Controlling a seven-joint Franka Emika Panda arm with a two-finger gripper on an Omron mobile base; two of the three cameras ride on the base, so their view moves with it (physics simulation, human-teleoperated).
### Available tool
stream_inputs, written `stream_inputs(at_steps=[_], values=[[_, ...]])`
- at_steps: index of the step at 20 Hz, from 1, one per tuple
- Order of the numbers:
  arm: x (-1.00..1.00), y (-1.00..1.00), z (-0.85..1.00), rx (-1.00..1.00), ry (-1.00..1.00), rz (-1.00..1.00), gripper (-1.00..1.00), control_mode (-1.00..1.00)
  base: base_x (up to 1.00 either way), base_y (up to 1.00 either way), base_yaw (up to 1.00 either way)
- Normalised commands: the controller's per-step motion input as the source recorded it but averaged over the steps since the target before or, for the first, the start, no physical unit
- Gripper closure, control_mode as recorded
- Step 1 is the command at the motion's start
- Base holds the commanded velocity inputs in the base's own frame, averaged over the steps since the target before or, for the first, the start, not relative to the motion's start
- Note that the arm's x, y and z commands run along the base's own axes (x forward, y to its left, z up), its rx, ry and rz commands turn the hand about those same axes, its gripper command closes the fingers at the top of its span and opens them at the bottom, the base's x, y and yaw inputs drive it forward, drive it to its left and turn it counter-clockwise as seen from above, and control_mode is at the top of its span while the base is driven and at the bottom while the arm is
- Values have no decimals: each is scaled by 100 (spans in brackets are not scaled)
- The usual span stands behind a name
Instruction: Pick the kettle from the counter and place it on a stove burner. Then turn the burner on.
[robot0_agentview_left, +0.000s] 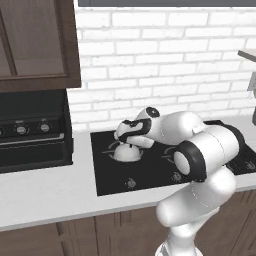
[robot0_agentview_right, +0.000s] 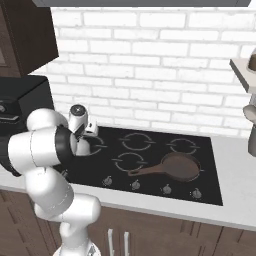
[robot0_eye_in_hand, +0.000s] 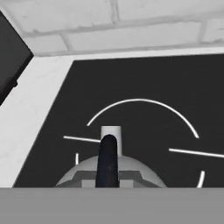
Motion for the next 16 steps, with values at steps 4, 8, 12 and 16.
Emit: stream_inputs(at_steps=[4, 8, 12, 16], values=[[17, 6, -5, -4, 0, 1, 100, -100, 0, 0, 0], [32, 2, 15, -5, -3, 6, 100, -100, 0, 0, 0], [60, 0, 1, -3, 0, 4, 100, -100, 0, 0, 0], [43, 0, 0, -1, 0, 3, 100, -100, 0, 0, 0]])
